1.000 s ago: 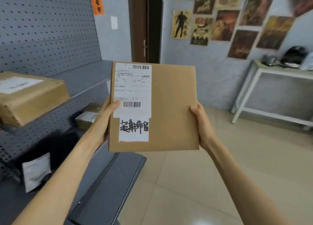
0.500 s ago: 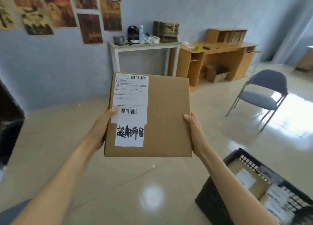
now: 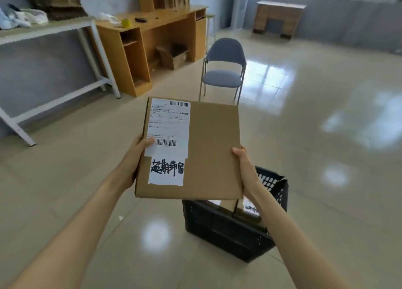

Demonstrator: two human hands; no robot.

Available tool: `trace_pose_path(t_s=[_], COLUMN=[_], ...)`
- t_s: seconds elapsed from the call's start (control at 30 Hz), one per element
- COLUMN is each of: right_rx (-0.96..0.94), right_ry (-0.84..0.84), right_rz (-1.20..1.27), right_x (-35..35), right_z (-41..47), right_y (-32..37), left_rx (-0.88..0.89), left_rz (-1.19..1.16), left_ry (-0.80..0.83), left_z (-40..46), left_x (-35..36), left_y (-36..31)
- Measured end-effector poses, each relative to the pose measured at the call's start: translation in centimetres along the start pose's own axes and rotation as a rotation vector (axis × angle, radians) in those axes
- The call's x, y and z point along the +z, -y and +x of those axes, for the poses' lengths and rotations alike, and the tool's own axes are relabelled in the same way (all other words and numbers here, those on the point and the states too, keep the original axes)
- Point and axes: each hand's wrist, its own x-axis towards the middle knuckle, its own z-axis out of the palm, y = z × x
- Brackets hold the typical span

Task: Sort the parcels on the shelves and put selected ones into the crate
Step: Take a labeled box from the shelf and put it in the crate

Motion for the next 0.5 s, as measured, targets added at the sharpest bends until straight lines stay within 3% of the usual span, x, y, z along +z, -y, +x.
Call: trace_pose_path(t_s=[0.4,0.5], right_rx=[0.218,0.260], right_ry=[-0.240,-0.274], right_rz=[0.072,0.103], right_x=[-8.6,-9.6], right_z=[11.0,14.4], right_y=[-6.3,-8.9], left_rx=[-0.232,-0.276], left_rz=[0.151,0.195], left_ry=[0.228,0.220], left_z=[19.0,23.0], left_x=[8.9,10.1], left_y=[6.9,9.4])
